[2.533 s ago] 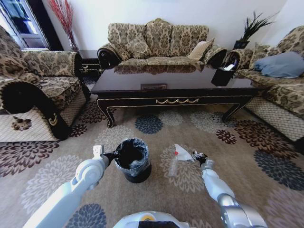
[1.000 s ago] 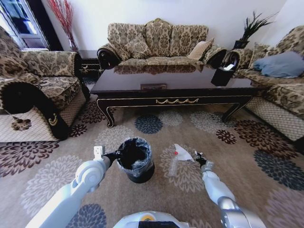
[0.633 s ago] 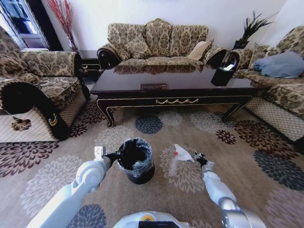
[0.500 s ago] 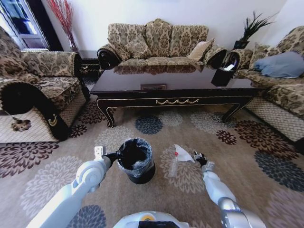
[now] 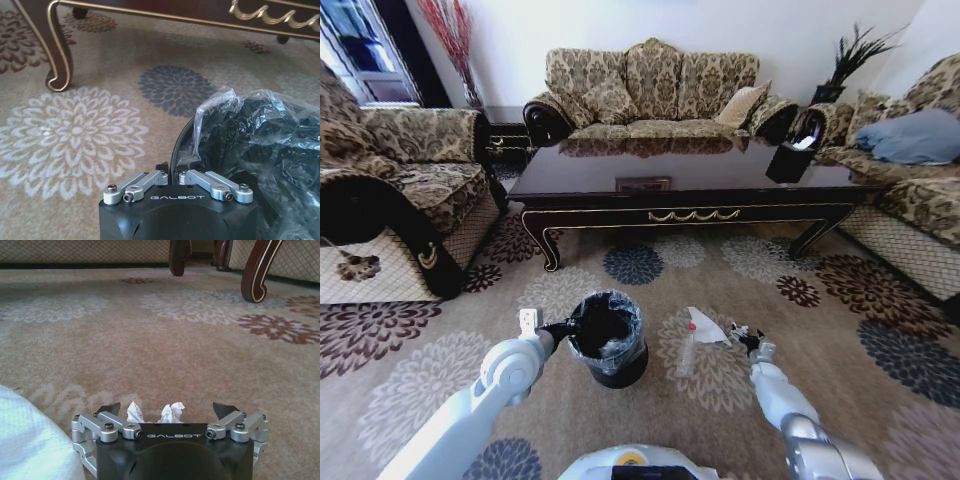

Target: Move to the front of the table and pick up the trash from the floor, then place it into the trash bin.

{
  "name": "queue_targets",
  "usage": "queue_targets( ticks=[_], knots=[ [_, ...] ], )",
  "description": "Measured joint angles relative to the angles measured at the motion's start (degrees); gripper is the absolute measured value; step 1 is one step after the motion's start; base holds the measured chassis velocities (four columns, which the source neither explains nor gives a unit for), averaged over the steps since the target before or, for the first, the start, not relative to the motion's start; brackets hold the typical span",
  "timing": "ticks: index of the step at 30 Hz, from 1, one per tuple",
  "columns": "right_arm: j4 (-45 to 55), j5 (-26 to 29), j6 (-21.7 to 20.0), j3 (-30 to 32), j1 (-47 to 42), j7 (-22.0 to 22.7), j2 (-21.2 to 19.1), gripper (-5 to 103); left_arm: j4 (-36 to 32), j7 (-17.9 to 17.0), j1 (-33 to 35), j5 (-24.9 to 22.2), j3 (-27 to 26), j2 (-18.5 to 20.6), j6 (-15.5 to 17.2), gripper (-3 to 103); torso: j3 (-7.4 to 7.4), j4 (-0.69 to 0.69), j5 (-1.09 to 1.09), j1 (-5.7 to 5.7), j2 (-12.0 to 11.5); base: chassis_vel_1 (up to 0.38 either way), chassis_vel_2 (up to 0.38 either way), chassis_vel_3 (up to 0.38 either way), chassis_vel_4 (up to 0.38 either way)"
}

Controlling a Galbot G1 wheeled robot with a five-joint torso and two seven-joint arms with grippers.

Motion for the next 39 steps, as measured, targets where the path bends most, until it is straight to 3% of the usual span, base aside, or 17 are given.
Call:
queue_targets(
  ticks=[3,7,14,16,20,22,26,28,29,39],
  knots=[
    [-0.17,-0.07,-1.03,0.38,0.39,0.22,0.35,101,-0.6,-0.08,-0.21,-0.2,0.07,0.41,0.12,4,0.0,0.0,0.01,0.0,0.0,0.0,0.0,0.0,0.0],
    [-0.2,-0.04,-1.5,0.38,0.43,0.22,0.39,93,-0.78,-0.13,-0.1,-0.21,-0.18,0.62,0.16,4,0.0,0.0,0.01,0.0,0.0,0.0,0.0,0.0,0.0],
    [-0.09,-0.04,-1.88,0.17,0.06,-0.5,0.49,60,-0.59,-0.11,0.42,-0.03,-0.28,0.32,0.21,4,0.01,0.0,0.0,0.0,0.0,0.0,0.0,0.0,0.0],
    [0.0,-0.04,-1.88,0.09,-0.04,-0.64,0.49,60,-0.62,-0.14,0.53,-0.02,-0.29,0.32,0.21,4,0.0,0.0,0.01,0.0,0.0,0.0,0.0,0.0,0.0],
    [0.0,0.18,-1.96,0.0,-0.03,-0.83,0.57,39,-0.86,-0.11,0.97,-0.08,-0.67,0.53,0.21,4,0.0,0.0,0.01,0.0,0.0,0.0,0.0,0.0,0.0],
    [-0.04,0.19,-1.99,-0.02,0.01,-0.85,0.59,39,-0.86,-0.11,0.98,-0.07,-0.74,0.57,0.21,4,0.0,0.0,0.0,0.0,0.0,0.0,0.0,0.0,0.0],
    [-0.12,0.19,-2.1,-0.03,0.15,-0.88,0.76,17,-0.74,-0.09,0.92,-0.09,-0.8,0.47,0.21,4,0.0,0.0,0.0,0.0,0.0,0.0,0.0,0.0,0.0],
    [-0.11,0.17,-2.1,-0.03,0.11,-0.88,0.77,17,-0.69,-0.08,0.91,-0.09,-0.78,0.4,0.21,4,0.0,0.0,0.0,0.0,0.0,0.0,0.0,0.0,0.0],
    [0.05,0.15,-2.1,-0.03,-0.05,-0.88,0.77,7,-0.52,-0.03,0.91,-0.05,-0.73,0.29,0.21,4,0.0,0.0,0.0,0.0,0.0,0.0,0.0,0.0,0.0],
    [6.46,1.84,-0.41,-0.89,-4.45,-0.65,-0.73,0,0.42,0.4,0.5,0.59,0.42,-0.4,0.3,4,0.0,0.03,0.0,0.0,0.0,0.0,0.0,0.0,0.0]
  ],
)
